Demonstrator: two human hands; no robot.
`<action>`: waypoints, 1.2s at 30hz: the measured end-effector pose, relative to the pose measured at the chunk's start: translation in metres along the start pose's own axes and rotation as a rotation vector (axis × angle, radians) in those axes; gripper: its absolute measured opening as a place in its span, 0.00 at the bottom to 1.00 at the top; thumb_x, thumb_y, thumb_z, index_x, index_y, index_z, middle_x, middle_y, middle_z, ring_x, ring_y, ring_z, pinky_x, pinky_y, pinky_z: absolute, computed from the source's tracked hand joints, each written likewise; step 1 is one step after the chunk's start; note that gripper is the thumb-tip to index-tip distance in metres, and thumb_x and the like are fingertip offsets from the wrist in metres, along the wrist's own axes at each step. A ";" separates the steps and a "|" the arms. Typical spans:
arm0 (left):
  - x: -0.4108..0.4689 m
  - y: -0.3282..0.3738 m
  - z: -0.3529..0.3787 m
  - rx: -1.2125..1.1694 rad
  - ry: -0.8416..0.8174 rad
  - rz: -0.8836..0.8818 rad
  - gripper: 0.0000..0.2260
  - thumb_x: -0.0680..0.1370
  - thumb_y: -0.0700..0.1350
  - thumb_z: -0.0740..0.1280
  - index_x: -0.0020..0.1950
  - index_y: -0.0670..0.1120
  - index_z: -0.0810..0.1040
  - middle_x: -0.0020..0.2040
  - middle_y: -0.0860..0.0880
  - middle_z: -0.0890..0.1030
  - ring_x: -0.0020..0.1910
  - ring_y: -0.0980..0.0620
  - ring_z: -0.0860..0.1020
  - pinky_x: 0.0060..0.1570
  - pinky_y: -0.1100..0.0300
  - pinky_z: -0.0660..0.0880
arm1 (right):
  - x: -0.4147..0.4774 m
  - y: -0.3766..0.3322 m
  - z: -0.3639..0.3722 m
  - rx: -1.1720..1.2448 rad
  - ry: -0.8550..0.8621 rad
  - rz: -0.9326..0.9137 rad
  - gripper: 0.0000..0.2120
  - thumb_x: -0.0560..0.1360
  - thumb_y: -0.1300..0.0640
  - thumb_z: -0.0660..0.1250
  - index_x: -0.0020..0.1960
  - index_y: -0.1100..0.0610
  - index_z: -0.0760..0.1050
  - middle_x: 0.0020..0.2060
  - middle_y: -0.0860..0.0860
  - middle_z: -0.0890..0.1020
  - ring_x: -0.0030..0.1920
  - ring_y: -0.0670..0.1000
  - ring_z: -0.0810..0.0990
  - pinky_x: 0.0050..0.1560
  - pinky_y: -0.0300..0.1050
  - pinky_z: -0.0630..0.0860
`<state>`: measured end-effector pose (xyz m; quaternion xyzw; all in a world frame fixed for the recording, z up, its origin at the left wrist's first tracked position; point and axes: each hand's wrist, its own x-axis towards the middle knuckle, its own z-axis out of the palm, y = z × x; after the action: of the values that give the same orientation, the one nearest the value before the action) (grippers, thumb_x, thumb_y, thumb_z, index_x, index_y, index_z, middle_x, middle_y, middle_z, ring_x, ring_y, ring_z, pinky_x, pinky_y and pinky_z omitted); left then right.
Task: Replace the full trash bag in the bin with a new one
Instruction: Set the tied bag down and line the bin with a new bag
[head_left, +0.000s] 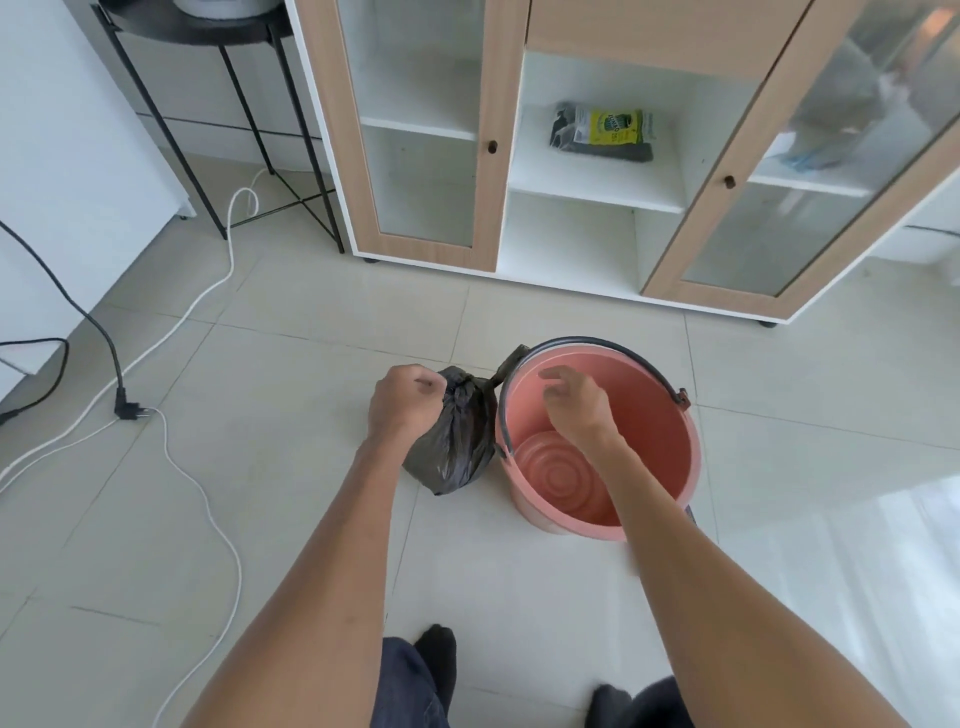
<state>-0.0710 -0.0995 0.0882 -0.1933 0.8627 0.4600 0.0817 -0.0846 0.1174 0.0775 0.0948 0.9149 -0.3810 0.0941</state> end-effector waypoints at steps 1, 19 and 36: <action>-0.003 0.006 0.008 0.027 -0.011 0.039 0.08 0.76 0.45 0.65 0.47 0.52 0.84 0.48 0.55 0.85 0.51 0.53 0.83 0.55 0.55 0.79 | -0.001 0.010 -0.010 -0.020 0.013 0.010 0.16 0.78 0.62 0.59 0.64 0.55 0.77 0.54 0.54 0.84 0.57 0.55 0.81 0.52 0.34 0.67; -0.077 0.093 0.217 0.315 -0.344 0.494 0.10 0.81 0.48 0.63 0.59 0.49 0.80 0.50 0.52 0.85 0.50 0.51 0.83 0.50 0.57 0.78 | -0.062 0.255 -0.135 -0.047 0.218 0.364 0.15 0.79 0.56 0.62 0.65 0.53 0.76 0.57 0.57 0.82 0.59 0.57 0.80 0.59 0.46 0.74; -0.125 -0.011 0.426 0.819 -0.858 0.326 0.16 0.81 0.47 0.62 0.60 0.36 0.77 0.58 0.37 0.81 0.58 0.38 0.78 0.55 0.50 0.74 | -0.098 0.440 -0.074 0.014 -0.060 0.771 0.16 0.76 0.54 0.67 0.63 0.50 0.76 0.55 0.52 0.81 0.56 0.54 0.79 0.59 0.47 0.76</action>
<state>0.0320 0.2788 -0.1206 0.1906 0.8780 0.1345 0.4180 0.1100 0.4647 -0.1457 0.4213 0.8062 -0.3265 0.2567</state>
